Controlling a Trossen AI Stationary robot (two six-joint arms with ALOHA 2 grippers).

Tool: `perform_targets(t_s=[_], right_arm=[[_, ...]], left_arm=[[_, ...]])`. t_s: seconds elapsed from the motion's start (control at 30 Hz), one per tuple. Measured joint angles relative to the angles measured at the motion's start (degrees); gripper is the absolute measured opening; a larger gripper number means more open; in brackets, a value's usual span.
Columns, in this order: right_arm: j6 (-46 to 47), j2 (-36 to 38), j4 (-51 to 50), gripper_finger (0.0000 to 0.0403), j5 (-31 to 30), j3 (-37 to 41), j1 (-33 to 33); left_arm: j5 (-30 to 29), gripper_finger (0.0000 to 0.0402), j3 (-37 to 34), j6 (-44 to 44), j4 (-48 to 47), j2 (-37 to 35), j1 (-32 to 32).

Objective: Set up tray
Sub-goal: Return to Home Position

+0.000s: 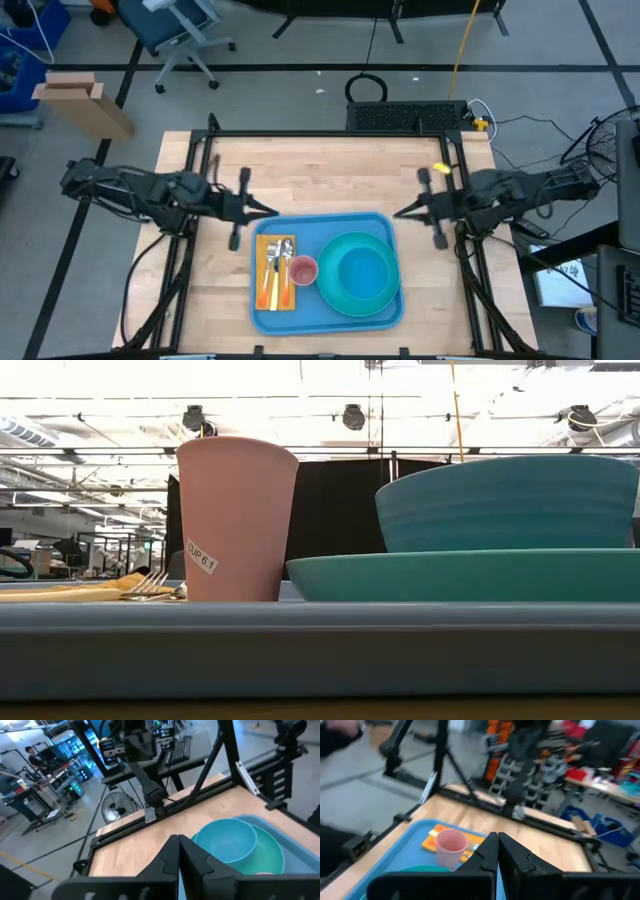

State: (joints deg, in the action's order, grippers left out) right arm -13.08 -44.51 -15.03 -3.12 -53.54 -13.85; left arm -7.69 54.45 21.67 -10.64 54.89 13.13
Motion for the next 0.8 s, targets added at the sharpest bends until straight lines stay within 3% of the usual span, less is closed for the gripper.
perform_targets(t_s=[0.13, 0.33, 0.53, 0.8], right_arm=[[3.07, 11.12, 0.83, 0.0000, 0.20, 7.21, 2.46], [10.63, 23.04, 5.79, 0.0000, 0.39, 21.87, 3.39], [12.46, 28.38, 16.70, 0.0000, 0.33, 33.19, 3.37], [12.38, 32.91, 23.73, 0.0000, 0.19, 40.21, 4.52]], left_arm=[[1.93, 0.0002, -9.91, -1.78, 4.23, -9.27, -0.36], [3.53, 0.0001, -29.24, -10.02, 22.59, -21.31, -1.10], [0.19, 0.0001, -41.14, -12.65, 34.47, -23.91, -2.74], [-1.40, 0.0001, -47.60, -13.47, 39.67, -23.89, -3.96]])
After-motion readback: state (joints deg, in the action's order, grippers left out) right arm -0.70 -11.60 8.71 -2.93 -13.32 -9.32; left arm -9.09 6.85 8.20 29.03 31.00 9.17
